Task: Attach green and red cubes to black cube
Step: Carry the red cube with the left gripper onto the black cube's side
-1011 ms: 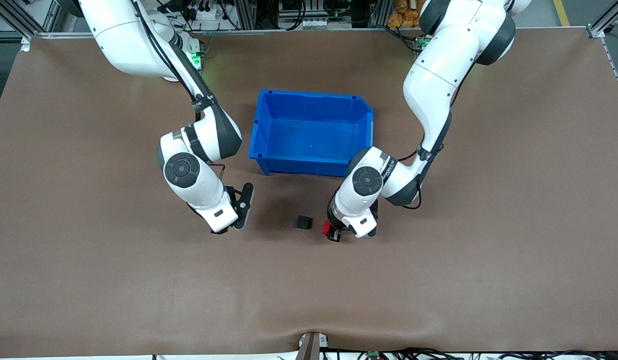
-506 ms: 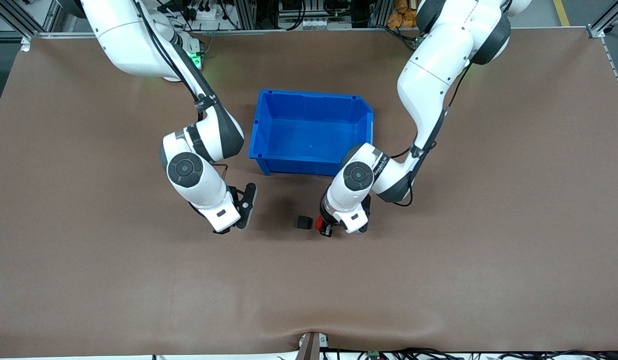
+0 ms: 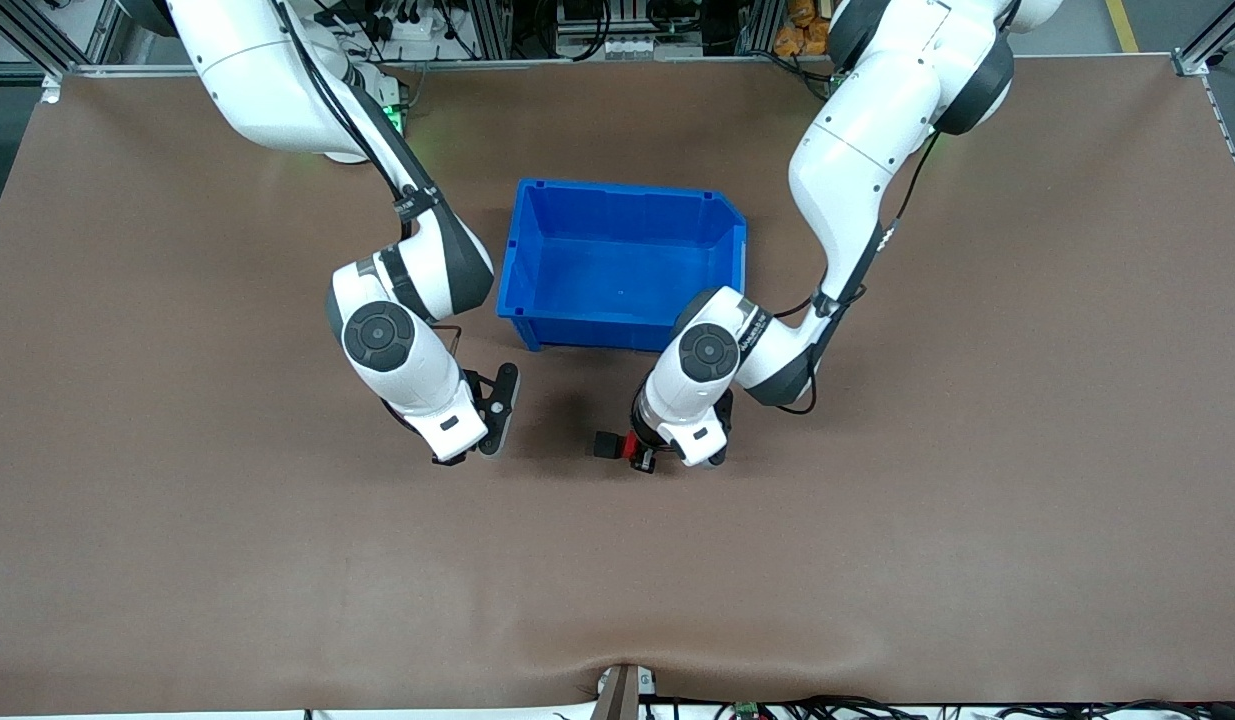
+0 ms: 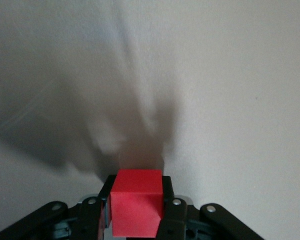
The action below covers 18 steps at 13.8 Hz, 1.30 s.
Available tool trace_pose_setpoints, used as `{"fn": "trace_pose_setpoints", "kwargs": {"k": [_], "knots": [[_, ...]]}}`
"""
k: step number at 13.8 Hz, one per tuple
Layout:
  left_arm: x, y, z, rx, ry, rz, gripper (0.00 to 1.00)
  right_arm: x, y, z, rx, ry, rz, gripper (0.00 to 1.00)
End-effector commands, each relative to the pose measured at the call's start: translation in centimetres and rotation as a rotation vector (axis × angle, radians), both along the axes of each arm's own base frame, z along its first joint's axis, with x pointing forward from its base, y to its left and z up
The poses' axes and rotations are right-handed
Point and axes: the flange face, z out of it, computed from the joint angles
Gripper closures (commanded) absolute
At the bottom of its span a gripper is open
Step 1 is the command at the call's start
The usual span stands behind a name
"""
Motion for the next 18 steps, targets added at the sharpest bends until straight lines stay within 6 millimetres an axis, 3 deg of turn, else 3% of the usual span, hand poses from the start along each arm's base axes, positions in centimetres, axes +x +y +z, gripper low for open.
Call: {"fn": "trace_pose_setpoints", "kwargs": {"k": [1, 6, 10, 13, 15, 17, 18], "knots": [[-0.3, -1.5, -1.1, -0.026, 0.02, 0.002, 1.0, 0.4, 0.3, 0.1, 0.007, 0.001, -0.011, 1.0], [-0.2, -1.4, -1.8, -0.024, 0.025, 0.036, 1.0, 0.4, 0.3, 0.1, 0.009, 0.0, -0.014, 1.0], [-0.7, -1.3, -1.8, -0.001, 0.067, 0.112, 1.0, 0.3, 0.7, -1.1, 0.009, 0.008, -0.04, 1.0], [-1.2, -1.6, -1.9, 0.003, 0.119, 0.235, 1.0, -0.8, 3.0, -2.9, -0.001, 0.017, -0.115, 1.0], [-1.9, -1.8, -2.3, 0.021, 0.17, 0.281, 1.0, 0.2, 4.1, -3.3, 0.011, -0.001, -0.117, 1.0], [-2.1, -1.7, -2.5, 0.037, 0.193, 0.292, 1.0, 0.6, 6.5, -3.8, 0.02, -0.02, -0.09, 1.0], [-2.1, -1.7, -2.5, 0.037, 0.193, 0.292, 0.9, 0.7, 7.2, -4.3, 0.021, -0.022, -0.082, 1.0]]}}
